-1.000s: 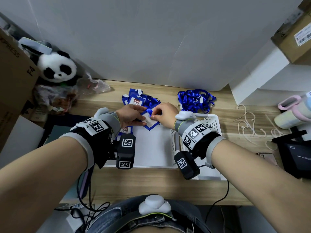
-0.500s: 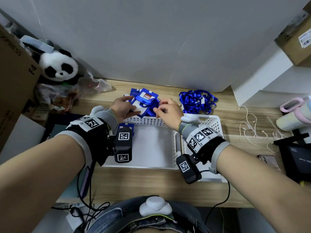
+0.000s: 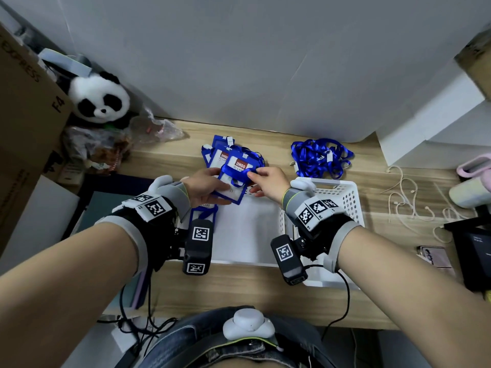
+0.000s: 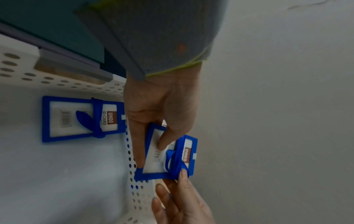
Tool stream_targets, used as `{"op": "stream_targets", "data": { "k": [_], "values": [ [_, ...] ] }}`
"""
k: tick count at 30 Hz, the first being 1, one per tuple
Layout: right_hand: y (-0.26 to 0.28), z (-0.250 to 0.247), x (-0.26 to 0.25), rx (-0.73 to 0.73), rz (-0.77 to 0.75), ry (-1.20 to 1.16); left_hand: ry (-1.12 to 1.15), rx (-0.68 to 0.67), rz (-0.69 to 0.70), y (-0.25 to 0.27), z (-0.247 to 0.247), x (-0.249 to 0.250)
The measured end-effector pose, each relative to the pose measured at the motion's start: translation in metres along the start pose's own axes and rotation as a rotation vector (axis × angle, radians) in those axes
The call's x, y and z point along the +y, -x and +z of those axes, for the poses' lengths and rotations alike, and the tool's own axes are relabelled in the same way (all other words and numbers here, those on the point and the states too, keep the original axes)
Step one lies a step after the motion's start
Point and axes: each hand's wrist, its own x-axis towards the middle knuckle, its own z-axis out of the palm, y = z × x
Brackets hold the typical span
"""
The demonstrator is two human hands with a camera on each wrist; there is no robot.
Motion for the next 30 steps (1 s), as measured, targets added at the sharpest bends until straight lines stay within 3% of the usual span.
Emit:
{"op": "stream_targets", "data": {
  "k": [3,7,11,15,18,22,25,30],
  "values": [
    [-0.002,0.003,0.001,0.039,-0.012,0.058,-0.056,-0.006,0.004,-0.005,0.0,-0.001],
    [0.0,0.004,0.001,0.246,-0.252,0.367,-0.016,0.009,0.048,-0.009,0.002,0.001],
    [0.0,0.009,0.002,0.067,-0.374,0.458,0.007,-0.009,0.072,-0.008,0.004,0.002],
    [-0.001,0.013,0.005,-0.069,-0.324,0.437,0.085,0.067,0.113,-0.011,0.002,0.004],
    [0.002,0.006,0.007,-0.07,-0.273,0.349,0.168,0.106,0.119,-0.013,-0.002,0.004],
    [-0.001,-0.008,0.004,0.027,-0.126,0.323,0.201,0.055,0.122,-0.013,0.001,-0.001],
    [-0.006,-0.013,0.002,0.022,-0.025,0.265,0.219,0.008,0.111,-0.012,0.003,-0.001],
    [-0.003,-0.014,-0.002,0.009,0.008,0.227,0.164,-0.04,0.085,-0.009,-0.001,-0.001]
  ]
}}
